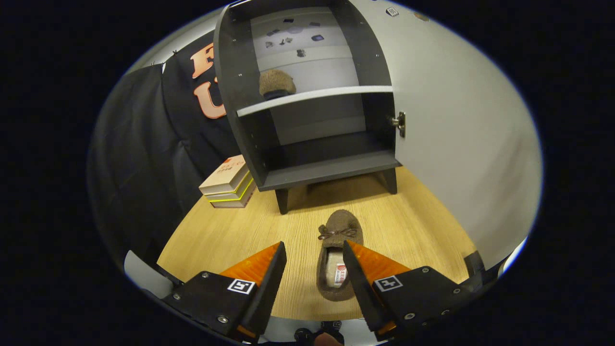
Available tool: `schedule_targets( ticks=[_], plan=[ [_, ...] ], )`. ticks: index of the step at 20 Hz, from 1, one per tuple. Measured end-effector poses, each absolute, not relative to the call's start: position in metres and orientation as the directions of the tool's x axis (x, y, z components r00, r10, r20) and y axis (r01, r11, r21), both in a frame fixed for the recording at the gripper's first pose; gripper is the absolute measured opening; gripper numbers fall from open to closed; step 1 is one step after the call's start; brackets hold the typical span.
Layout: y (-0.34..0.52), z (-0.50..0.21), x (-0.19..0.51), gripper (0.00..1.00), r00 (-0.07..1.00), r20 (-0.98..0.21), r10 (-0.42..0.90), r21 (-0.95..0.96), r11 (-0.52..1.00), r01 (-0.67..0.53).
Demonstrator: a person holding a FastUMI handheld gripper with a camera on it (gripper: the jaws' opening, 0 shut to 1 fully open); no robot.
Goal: Open the shoe cabinet door, grab the shoes and put them into the shoe cabinet, then close the shoe cabinet door.
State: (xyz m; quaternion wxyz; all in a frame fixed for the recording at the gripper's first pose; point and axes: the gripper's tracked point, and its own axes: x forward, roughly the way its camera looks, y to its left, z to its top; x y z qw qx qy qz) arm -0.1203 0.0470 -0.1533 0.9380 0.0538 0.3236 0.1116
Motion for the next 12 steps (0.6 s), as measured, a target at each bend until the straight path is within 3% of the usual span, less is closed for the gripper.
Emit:
schedule_targets(
  ticks=[7,12],
  plan=[
    [0.045,-0.191,-0.115,0.74,0.703,-0.663,0.258,0.151,0.966,-0.212],
    [0.054,-0.206,-0.098,0.66,0.687,-0.672,0.275,0.157,0.96,-0.231]
  ],
)
